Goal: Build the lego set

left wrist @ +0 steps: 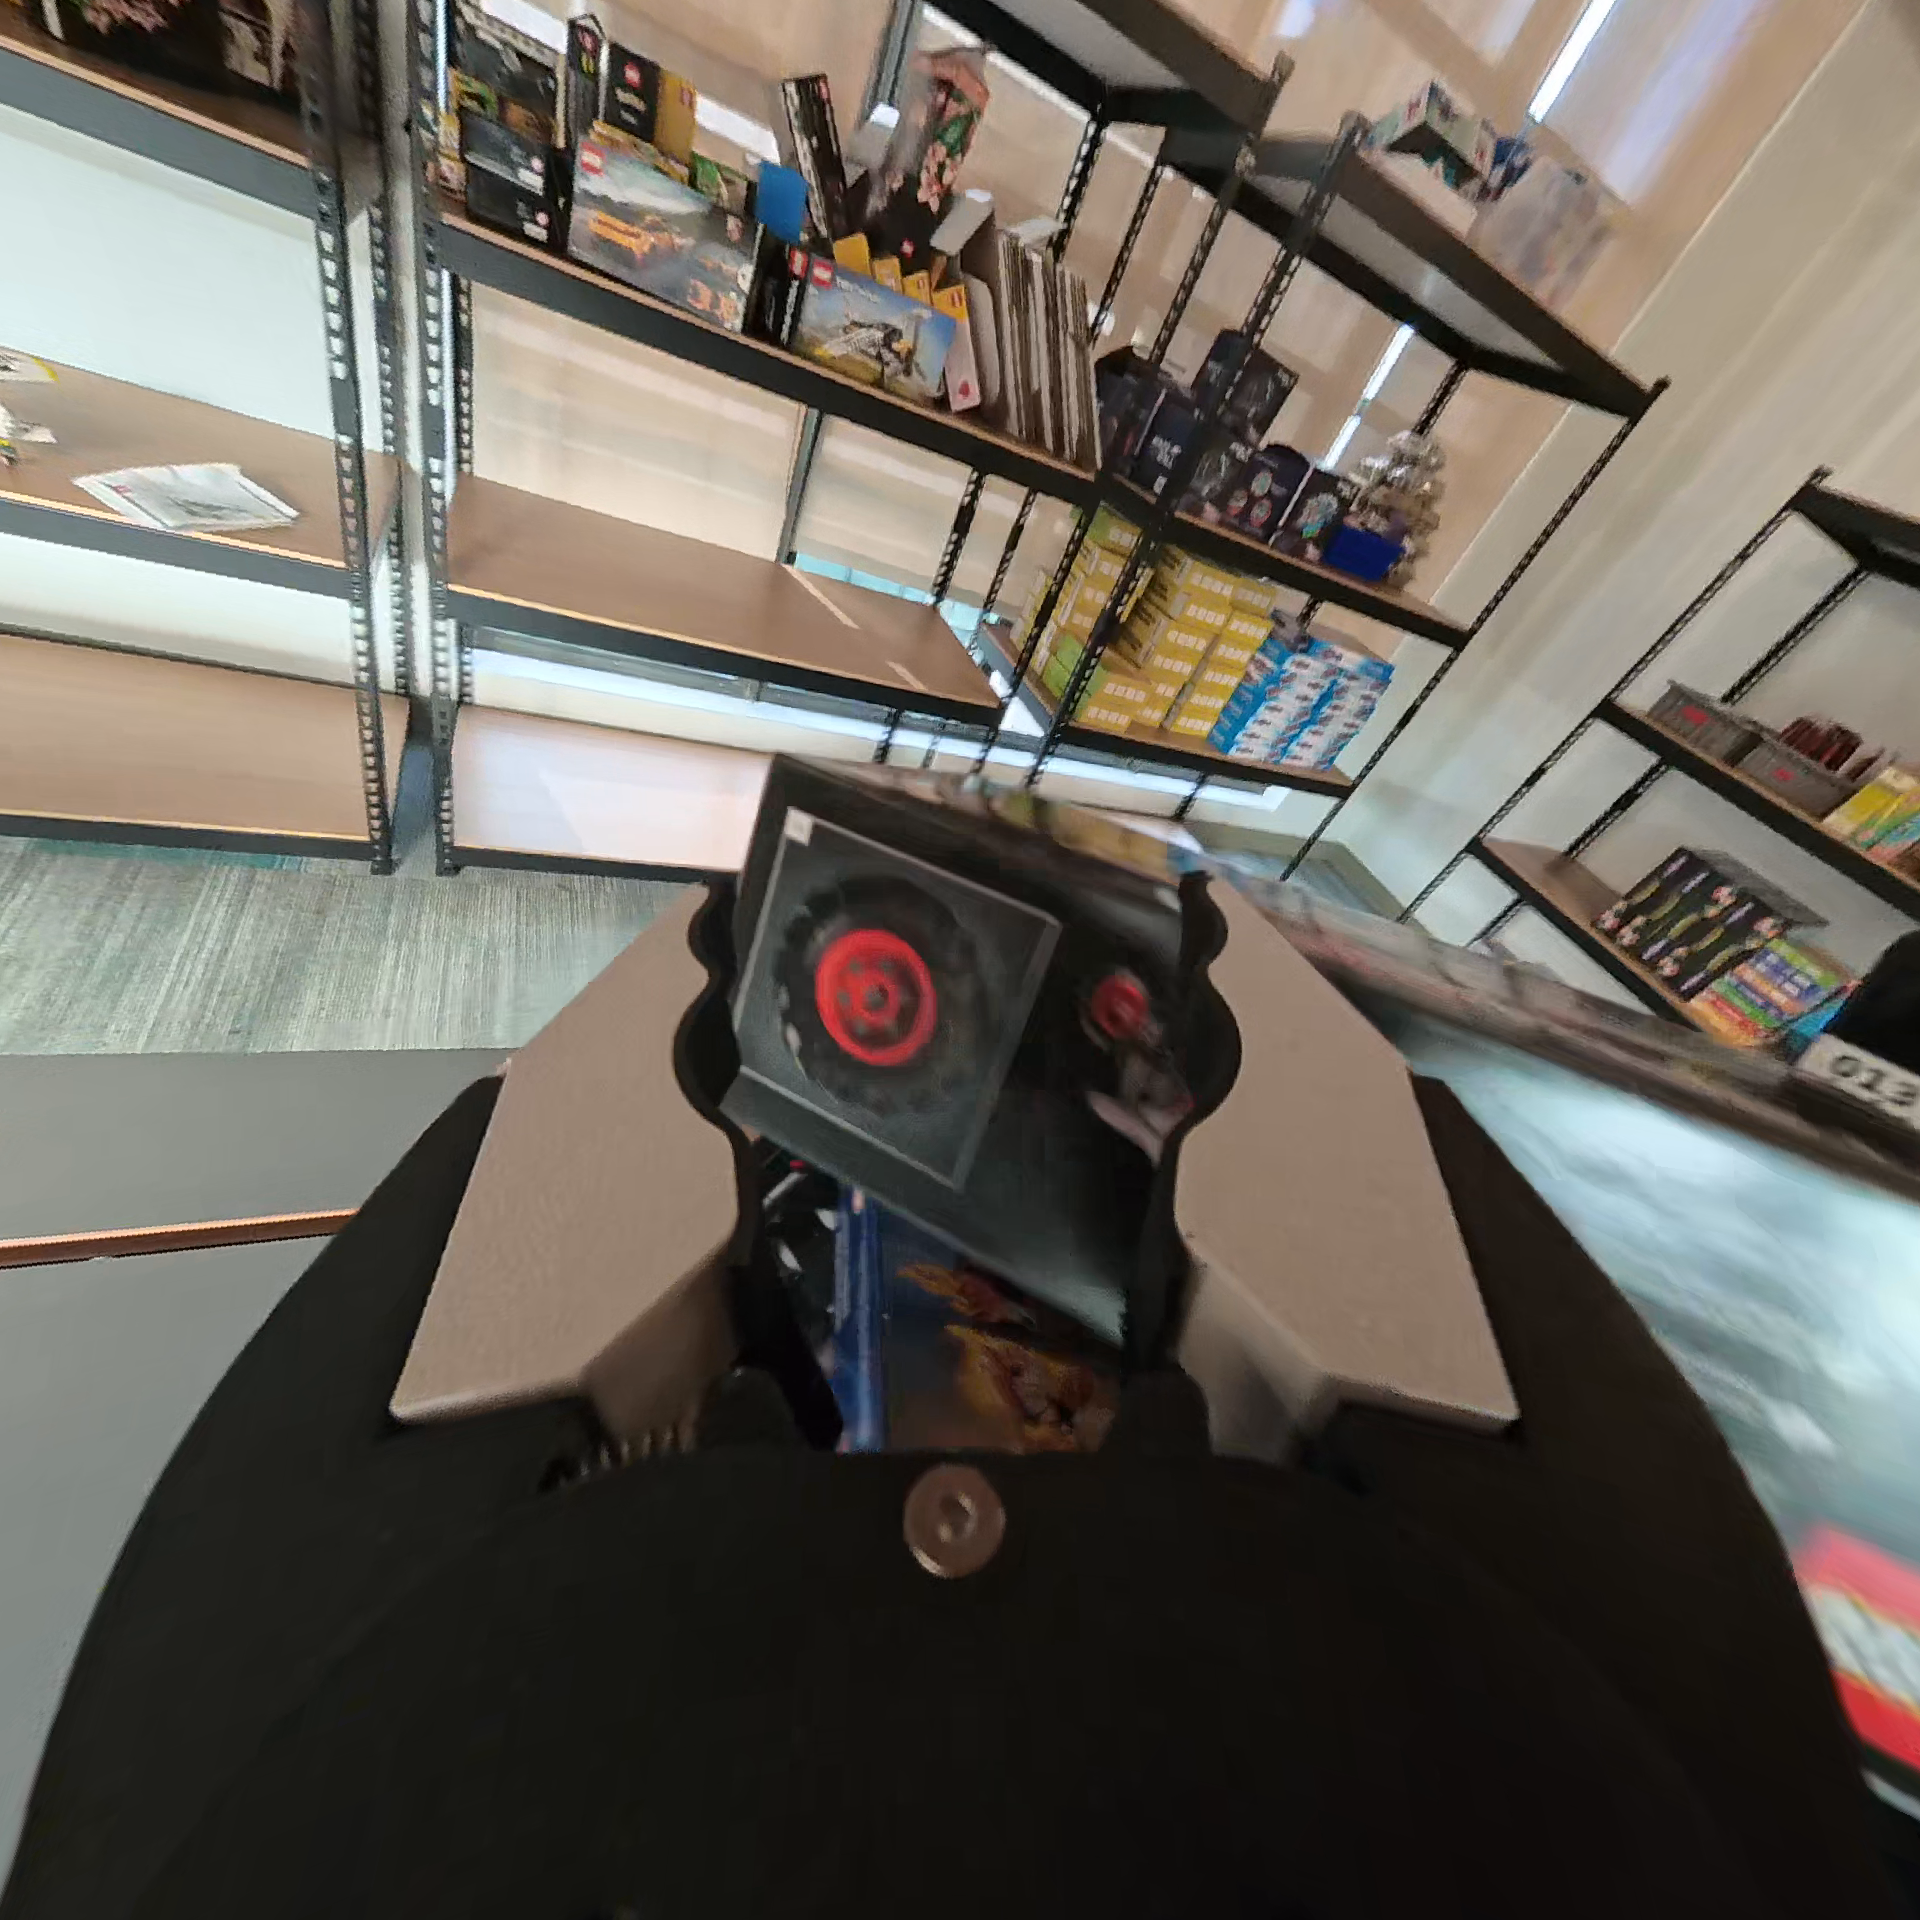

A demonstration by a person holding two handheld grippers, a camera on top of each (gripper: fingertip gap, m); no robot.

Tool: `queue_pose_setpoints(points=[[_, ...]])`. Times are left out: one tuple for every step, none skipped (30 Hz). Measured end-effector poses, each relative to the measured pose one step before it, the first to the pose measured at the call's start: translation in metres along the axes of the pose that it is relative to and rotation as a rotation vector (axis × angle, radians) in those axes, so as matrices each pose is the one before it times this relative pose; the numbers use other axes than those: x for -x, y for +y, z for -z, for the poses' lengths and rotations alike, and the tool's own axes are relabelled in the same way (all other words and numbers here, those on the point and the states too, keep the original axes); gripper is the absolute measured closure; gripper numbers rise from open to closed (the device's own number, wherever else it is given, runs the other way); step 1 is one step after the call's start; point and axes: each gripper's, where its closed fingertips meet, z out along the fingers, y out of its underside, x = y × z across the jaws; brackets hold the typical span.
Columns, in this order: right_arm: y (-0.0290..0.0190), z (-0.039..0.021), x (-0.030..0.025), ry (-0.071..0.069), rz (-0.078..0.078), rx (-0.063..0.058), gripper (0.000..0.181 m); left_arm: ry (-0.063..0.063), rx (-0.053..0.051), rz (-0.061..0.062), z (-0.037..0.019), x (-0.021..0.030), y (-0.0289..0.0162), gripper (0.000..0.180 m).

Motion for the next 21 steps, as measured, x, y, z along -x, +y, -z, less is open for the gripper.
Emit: queue_pose_setpoints(points=[[0.00022, -0.00101, 0.00150, 0.0133, 0.0207, 0.0088, 0.116, 0.0365, -0.0152, 0.0171, 0.00637, -0.00706, -0.00058, 0.097], [0.00074, -0.00187, 0.00524, -0.0088, 0.0411, 0.0119, 0.118, 0.0706, -0.0070, 0.0134, 0.00600, -0.01357, 0.00107, 0.100], [0.00186, -0.00270, 0.00588, -0.0135, 0.0385, 0.0148, 0.124, 0.0806, 0.0328, 0.0053, 0.00395, -0.01681, 0.00687, 0.105], [0.00147, -0.00303, 0.00467, -0.0115, 0.0204, 0.0078, 0.128, 0.0632, 0.0331, -0.0058, 0.00171, -0.01638, 0.00694, 0.109], [0.00204, -0.00391, 0.00502, -0.0203, 0.0084, 0.0125, 0.129, 0.0454, 0.0121, -0.0146, 0.00064, -0.01390, 0.00291, 0.110], [0.00374, -0.00505, 0.00522, -0.0215, 0.0153, 0.0278, 0.130, 0.0324, 0.0019, -0.0097, 0.00000, -0.01027, -0.00089, 0.107], [0.00351, -0.00436, -0.00037, 0.0096, 0.0311, 0.0330, 0.131, 0.0088, 0.0110, -0.0081, -0.00065, -0.00497, -0.00029, 0.105], [-0.00001, -0.00210, -0.00446, 0.0196, 0.0279, 0.0127, 0.130, -0.0089, 0.0185, -0.0189, -0.00137, -0.00098, 0.00195, 0.103], [-0.00241, -0.00103, -0.00326, -0.0059, -0.0041, -0.0112, 0.132, 0.0023, 0.0082, -0.0117, -0.00231, 0.00028, 0.00297, 0.098], [0.00091, -0.00173, -0.00197, -0.0175, -0.0295, 0.0005, 0.137, -0.0025, -0.0045, 0.0099, -0.00154, 0.00450, 0.00292, 0.102], [0.00482, -0.00217, -0.00233, -0.0061, -0.0191, 0.0154, 0.140, -0.0339, -0.0298, 0.0036, 0.00046, 0.00912, 0.00055, 0.103], [0.00615, -0.00138, -0.00441, 0.0194, 0.0019, 0.0089, 0.140, -0.0210, -0.0471, -0.0140, 0.00236, 0.00641, -0.00018, 0.106], [0.00611, -0.00013, -0.00475, 0.0203, -0.0111, 0.0007, 0.140, -0.0544, -0.0228, -0.0110, 0.00187, 0.01194, 0.00582, 0.114], [0.00669, 0.00021, -0.00194, -0.0052, -0.0435, 0.0041, 0.140, -0.0548, -0.0047, -0.0077, -0.00151, 0.01083, 0.00951, 0.112], [0.00797, 0.00005, 0.00042, -0.0189, -0.0464, 0.0144, 0.139, -0.0034, 0.0455, -0.0057, -0.00347, 0.00152, 0.01352, 0.127], [0.00732, 0.00019, -0.00058, -0.0030, -0.0280, 0.0079, 0.138, 0.0104, 0.0252, -0.0117, -0.00245, -0.00232, 0.00443, 0.138], [0.00500, 0.00032, -0.00082, 0.0035, -0.0185, -0.0057, 0.136, -0.0227, 0.0090, -0.0116, -0.00316, 0.00290, 0.00060, 0.135], [0.00510, -0.00132, 0.00087, -0.0089, -0.0238, 0.0021, 0.133, -0.0266, 0.0249, -0.0116, -0.00538, 0.00398, 0.00260, 0.128], [0.00646, -0.00299, 0.00171, -0.0126, -0.0233, 0.0118, 0.131, -0.0288, 0.0413, -0.0159, -0.00765, 0.00376, 0.00594, 0.121], [0.00620, -0.00341, 0.00110, -0.0064, -0.0074, 0.0094, 0.132, -0.0278, 0.0168, -0.0190, -0.00703, 0.00226, 0.00353, 0.122], [0.00636, -0.00275, -0.00121, 0.0087, 0.0056, 0.0129, 0.131, -0.0315, -0.0256, -0.0226, -0.00510, 0.00137, -0.00038, 0.122]])
